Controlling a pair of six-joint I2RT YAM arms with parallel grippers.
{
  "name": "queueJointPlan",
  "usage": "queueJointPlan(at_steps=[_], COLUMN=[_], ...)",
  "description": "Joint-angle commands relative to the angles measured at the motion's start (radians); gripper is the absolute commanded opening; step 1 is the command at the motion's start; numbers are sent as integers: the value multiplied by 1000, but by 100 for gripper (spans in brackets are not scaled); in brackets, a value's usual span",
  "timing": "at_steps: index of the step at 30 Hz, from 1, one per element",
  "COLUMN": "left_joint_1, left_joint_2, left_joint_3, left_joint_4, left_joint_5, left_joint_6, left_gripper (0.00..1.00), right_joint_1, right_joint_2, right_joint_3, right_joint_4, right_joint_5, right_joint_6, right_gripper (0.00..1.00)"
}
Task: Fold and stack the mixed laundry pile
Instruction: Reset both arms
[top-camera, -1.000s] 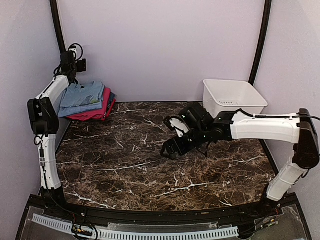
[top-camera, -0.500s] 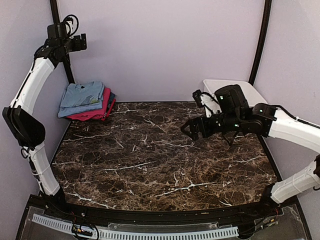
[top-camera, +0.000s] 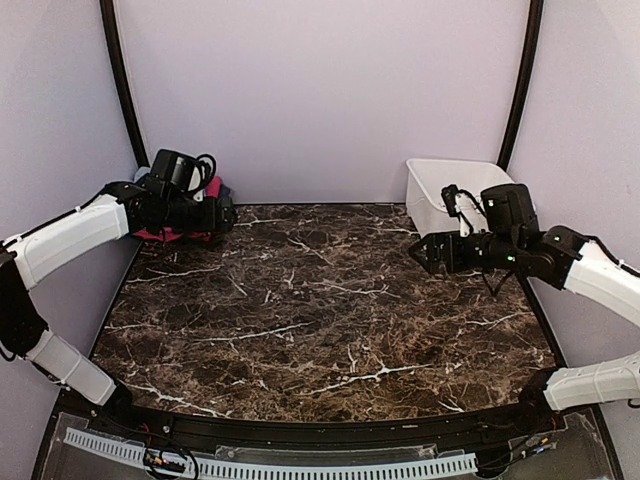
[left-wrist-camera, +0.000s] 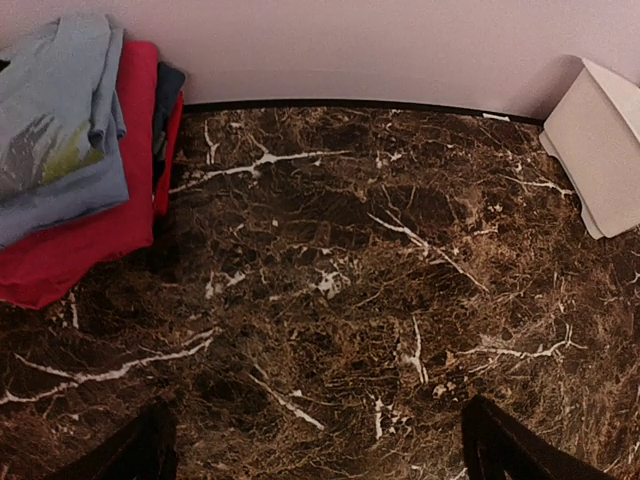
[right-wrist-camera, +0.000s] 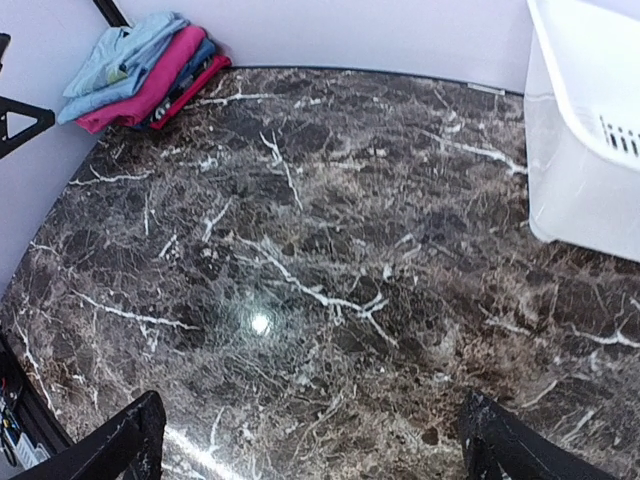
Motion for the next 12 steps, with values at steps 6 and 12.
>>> queueJointPlan(at_steps=[6, 12], left_joint_1=[-37, -51], left_joint_2=[-87, -87], left_joint_3=[-353, -390], left_joint_4=[189, 225], left_joint_5=[18, 19], left_joint_6=[-228, -225], left_gripper=[99, 99], right_joint_1=[-19, -19], right_joint_2=[-54, -50], right_joint_3=[-246, -281], right_joint_4=[166, 188], right_joint_5=[-69, -67], right_joint_6=[128, 144], right_gripper=[99, 99])
